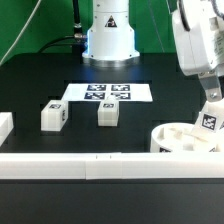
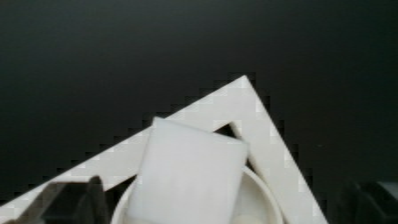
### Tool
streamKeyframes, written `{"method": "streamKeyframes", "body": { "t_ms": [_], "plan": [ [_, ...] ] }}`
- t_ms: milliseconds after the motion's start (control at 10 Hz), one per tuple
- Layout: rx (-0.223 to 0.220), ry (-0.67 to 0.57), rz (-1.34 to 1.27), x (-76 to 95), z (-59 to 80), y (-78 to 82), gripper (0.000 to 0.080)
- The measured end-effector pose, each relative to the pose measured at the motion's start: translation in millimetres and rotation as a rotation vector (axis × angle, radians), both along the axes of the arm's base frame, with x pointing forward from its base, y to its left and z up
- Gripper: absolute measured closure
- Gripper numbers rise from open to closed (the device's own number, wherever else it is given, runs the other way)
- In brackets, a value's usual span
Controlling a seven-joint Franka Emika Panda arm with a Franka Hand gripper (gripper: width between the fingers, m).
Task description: Assemble stool
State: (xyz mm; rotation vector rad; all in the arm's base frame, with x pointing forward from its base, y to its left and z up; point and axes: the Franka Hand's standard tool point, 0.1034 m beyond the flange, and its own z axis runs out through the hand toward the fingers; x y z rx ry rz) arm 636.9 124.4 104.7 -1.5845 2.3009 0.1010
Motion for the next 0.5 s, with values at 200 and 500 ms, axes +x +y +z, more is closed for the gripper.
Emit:
{"method": "streamKeyframes", "body": {
  "t_ms": [200,500],
  "plan": [
    [-0.035,-0.034,0.145,-0.6,-0.8,0.4,0.0151],
    [-0.146,-0.055,0.64,-4.4,3.0,10.4,0.0151]
  ]
}}
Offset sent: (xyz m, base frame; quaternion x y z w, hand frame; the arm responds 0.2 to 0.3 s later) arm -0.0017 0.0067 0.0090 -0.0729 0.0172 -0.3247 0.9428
